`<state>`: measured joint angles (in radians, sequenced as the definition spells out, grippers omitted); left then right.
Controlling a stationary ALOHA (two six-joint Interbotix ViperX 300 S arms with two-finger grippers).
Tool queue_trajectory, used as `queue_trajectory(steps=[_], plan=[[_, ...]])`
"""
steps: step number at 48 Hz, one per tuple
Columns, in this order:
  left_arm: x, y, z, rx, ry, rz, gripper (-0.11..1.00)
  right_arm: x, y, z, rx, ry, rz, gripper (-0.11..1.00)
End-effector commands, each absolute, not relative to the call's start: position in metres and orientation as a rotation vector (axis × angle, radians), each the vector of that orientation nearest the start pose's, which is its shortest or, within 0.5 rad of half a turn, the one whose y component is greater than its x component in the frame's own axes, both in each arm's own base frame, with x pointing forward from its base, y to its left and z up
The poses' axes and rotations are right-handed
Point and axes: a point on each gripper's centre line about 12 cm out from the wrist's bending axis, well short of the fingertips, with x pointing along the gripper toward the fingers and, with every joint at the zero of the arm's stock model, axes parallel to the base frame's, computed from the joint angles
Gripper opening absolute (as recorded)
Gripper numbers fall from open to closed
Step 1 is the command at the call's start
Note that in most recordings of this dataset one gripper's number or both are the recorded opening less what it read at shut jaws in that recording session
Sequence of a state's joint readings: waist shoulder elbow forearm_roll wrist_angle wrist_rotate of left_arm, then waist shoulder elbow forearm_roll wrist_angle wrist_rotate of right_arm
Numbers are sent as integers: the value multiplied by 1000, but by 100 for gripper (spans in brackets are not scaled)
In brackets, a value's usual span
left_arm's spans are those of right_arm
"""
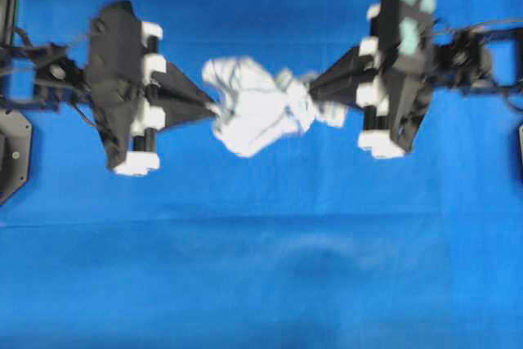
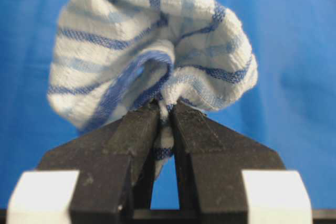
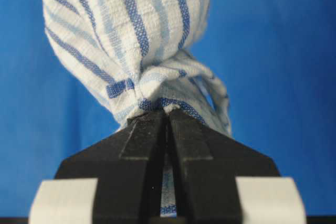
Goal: Lift the towel with both arms.
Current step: 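Lift the towel upward with both grippers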
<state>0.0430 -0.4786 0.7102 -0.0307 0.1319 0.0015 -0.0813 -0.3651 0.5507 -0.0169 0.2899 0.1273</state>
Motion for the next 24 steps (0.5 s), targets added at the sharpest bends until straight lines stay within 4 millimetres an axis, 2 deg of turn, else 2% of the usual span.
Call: queue_trajectory(steps=[1,8,14,19,24], plan=[[309,20,347,-39,289,66,5,341,-32,361,107,389,-118,3],[298,24,377,-24,240,78,5,335,-33,390,73,353,-125,3],[294,29,390,-20,211,96,5,333,-35,408,39,318,-134,3],[294,31,395,-20,199,102,5,333,-36,413,33,311,-138,3],[295,31,393,-20,206,102,5,333,-36,410,37,328,-137,3]])
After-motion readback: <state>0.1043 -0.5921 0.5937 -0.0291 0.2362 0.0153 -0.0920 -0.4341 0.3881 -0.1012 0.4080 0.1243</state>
